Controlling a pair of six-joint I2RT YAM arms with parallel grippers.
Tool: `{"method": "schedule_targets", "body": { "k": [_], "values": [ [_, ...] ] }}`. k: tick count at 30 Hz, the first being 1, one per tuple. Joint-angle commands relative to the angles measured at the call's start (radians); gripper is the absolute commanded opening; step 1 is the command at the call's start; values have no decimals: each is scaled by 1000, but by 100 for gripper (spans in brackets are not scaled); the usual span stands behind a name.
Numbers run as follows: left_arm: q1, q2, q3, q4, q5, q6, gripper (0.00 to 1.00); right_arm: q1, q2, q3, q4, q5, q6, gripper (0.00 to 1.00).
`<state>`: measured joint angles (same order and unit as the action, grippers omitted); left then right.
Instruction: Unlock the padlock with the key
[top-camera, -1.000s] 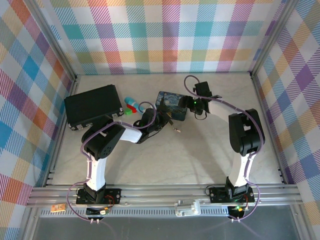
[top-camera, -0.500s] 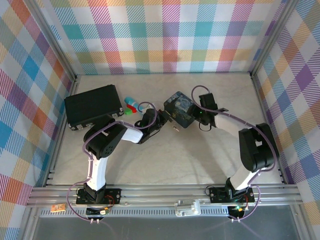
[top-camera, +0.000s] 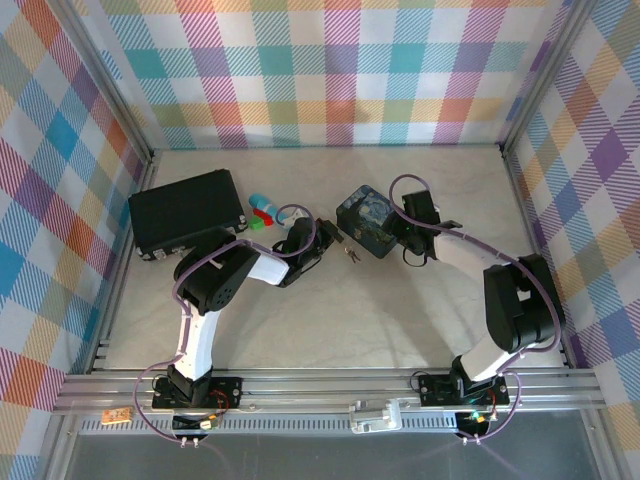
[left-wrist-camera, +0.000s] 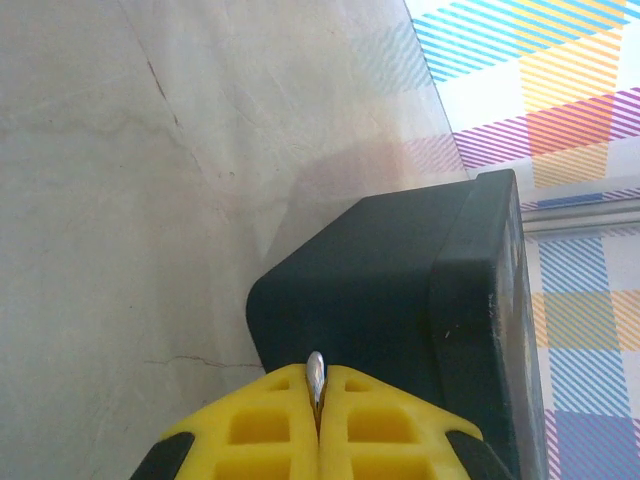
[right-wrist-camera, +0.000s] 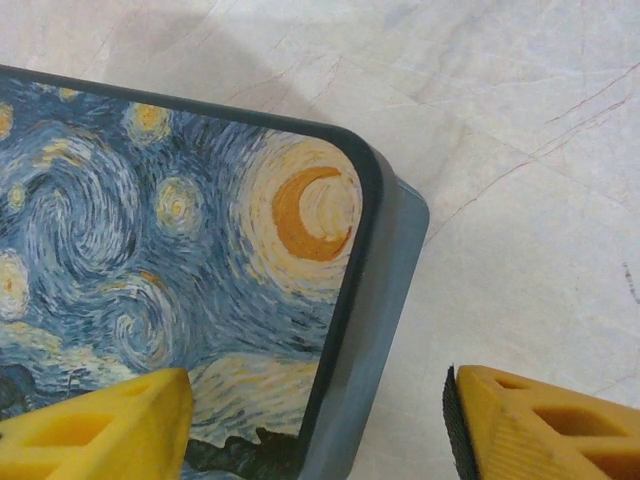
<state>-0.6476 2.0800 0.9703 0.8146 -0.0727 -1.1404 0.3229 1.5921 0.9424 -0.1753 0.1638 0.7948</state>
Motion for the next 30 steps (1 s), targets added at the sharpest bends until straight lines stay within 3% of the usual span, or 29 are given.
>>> {"method": "schedule_targets", "body": {
  "k": [1, 9, 13, 18, 24, 30],
  "values": [
    [-1, -84, -28, 33, 35, 15, 0, -9, -43, 37, -44, -43, -121, 76],
    [8, -251, -114, -88, 213, 92, 0, -7, -175, 21, -45, -318, -410, 99],
    [8, -355, -153, -240, 288, 163, 0, -4, -209, 29, -118, -379, -480, 99],
    [0, -474, -149, -580, 371, 314, 0, -4, -259, -13, -135, -410, -505, 99],
    [-59, -530, -97, -889, 316, 476, 0, -4, -270, -37, -141, -408, -494, 99],
    [-103, -446, -20, -978, 234, 528, 0, -5, -264, -38, -149, -326, -504, 99]
  ]
}}
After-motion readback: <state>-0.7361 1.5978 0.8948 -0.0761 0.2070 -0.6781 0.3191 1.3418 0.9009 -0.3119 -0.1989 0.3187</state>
